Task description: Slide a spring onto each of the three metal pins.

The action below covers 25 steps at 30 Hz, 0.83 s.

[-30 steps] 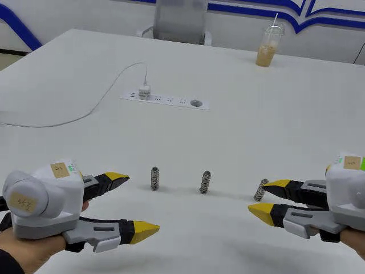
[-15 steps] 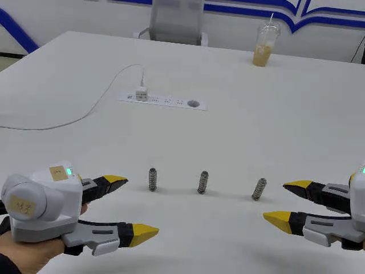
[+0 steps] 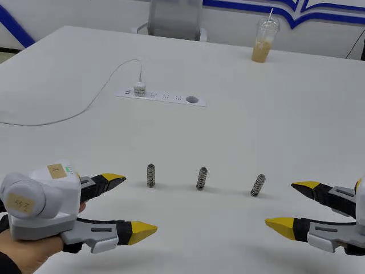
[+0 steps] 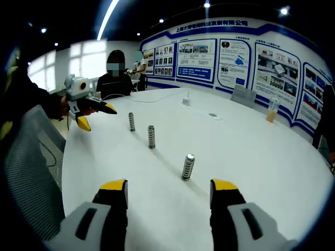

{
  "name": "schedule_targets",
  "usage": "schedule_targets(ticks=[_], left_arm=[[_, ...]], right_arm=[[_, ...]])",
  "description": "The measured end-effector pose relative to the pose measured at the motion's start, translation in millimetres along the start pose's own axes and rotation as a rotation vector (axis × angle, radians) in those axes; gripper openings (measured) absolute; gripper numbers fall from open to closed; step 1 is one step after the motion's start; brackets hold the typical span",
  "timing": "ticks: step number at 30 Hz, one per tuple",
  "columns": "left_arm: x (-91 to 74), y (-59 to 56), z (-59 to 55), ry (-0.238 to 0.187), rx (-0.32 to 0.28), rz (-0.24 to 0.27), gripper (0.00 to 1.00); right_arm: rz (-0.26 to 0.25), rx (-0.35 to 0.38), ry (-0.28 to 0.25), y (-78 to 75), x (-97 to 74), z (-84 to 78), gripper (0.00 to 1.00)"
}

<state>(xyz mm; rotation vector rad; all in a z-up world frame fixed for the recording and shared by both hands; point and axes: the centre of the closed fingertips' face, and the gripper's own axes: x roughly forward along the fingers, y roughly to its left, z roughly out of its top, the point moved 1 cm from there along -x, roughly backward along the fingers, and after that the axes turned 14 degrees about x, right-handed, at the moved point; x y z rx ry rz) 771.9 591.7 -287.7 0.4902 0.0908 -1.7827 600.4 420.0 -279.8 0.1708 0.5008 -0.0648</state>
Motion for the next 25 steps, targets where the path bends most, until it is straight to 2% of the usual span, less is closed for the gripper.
schedule_targets(ticks=[13,25], left_arm=[[0.6,2.2,-0.6,-0.007,-0.007,0.009,0.75],[0.9,1.8,-1.4,-0.005,-0.009,0.008,0.75]], right_arm=[[0.009,-0.004,-0.025,0.8,2.7,1.8,0.69],[0.010,-0.004,-0.025,-2.1,3.3,0.2,0.70]])
